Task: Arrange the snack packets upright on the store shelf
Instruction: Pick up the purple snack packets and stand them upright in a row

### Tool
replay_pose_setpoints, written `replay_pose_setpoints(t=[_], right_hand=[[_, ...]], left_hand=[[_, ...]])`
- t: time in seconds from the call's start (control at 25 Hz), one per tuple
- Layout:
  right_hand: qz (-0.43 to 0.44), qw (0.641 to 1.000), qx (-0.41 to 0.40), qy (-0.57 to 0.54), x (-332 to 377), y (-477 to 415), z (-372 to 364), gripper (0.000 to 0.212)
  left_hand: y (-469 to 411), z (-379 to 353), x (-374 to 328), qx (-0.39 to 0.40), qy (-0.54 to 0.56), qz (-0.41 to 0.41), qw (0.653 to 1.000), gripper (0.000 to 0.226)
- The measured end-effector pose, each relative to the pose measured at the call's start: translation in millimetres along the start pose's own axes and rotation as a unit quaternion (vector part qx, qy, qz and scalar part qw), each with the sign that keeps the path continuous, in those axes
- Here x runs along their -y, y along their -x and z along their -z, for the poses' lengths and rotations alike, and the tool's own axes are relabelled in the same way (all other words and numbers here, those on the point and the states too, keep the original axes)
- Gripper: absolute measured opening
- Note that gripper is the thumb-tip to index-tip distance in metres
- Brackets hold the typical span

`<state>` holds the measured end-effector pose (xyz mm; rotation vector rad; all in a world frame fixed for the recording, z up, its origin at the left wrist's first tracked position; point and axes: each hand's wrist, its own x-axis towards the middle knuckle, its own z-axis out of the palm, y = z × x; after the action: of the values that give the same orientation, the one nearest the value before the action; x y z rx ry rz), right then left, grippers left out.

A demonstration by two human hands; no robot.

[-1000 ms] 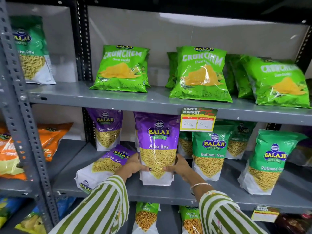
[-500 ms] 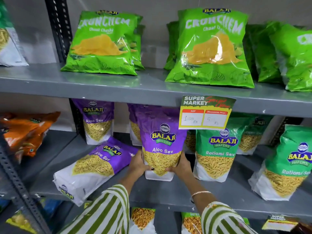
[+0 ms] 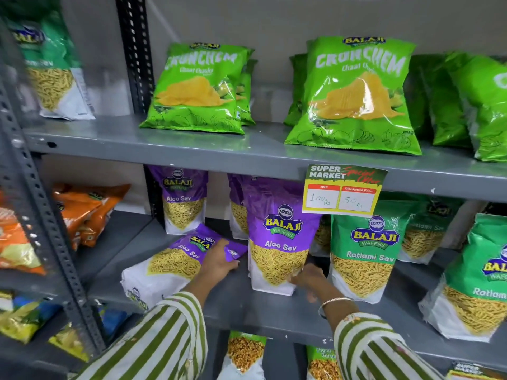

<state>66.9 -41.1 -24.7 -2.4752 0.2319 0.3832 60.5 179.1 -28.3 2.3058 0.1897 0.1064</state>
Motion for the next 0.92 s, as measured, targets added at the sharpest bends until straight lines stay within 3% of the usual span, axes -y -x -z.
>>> replay_pose_setpoints(t=[0.16, 0.2, 0.24, 0.36, 0.4, 0.44, 0.52, 0.6, 0.64, 0.8, 0.92], right_hand=[[-0.028, 0.996, 0.05, 0.064, 39.8, 22.5, -12.3, 0.023], [-0.024, 0.997, 0.05, 0.048, 52.1, 28.2, -21.6, 0.023], [-0.01, 0.998, 0.053, 0.031, 66.8, 33.8, -34.8, 0.03], [-0.06, 0.975, 0.107, -0.188, 113.7, 43.1, -95.5, 0.037], [-0.082, 0.958, 0.123, -0.246, 124.0, 44.4, -116.6, 0.048], [-0.105, 0.939, 0.154, -0.287, 134.1, 45.8, -137.6, 0.075], [-0.12, 0.889, 0.196, -0.397, 157.5, 56.2, -167.9, 0.068], [-0.132, 0.829, 0.207, -0.503, 172.3, 68.6, -181.1, 0.035], [-0.132, 0.816, 0.198, -0.526, 175.2, 71.7, -183.5, 0.026], [-0.127, 0.834, 0.165, -0.511, 176.1, 79.8, -182.7, 0.014], [-0.089, 0.863, 0.159, -0.47, 175.2, 84.9, -176.3, 0.008]], left_hand=[[-8.5, 73.7, 41.5, -0.049, -0.07, 0.037, 0.996, 0.047], [-9.5, 90.2, 54.0, -0.043, -0.09, 0.06, 0.993, 0.047], [-12.5, 105.4, 70.0, -0.037, -0.101, 0.082, 0.991, 0.048], [-11.3, 143.0, 103.4, 0.026, -0.005, 0.139, 0.99, 0.048], [-11.3, 146.5, 115.1, 0.065, 0.052, 0.15, 0.985, 0.046], [-8.8, 151.3, 122.4, 0.104, 0.106, 0.164, 0.975, 0.045], [-12.9, 153.6, 144.9, 0.202, 0.22, 0.204, 0.932, 0.068], [-29.9, 141.5, 172.9, 0.232, 0.236, 0.225, 0.916, 0.122], [-35.6, 138.2, 182.1, 0.235, 0.243, 0.22, 0.915, 0.126], [-8.4, 153.4, 165.9, 0.202, 0.237, 0.206, 0.928, 0.056], [7.5, 162.8, 162.4, 0.197, 0.243, 0.176, 0.933, 0.039]])
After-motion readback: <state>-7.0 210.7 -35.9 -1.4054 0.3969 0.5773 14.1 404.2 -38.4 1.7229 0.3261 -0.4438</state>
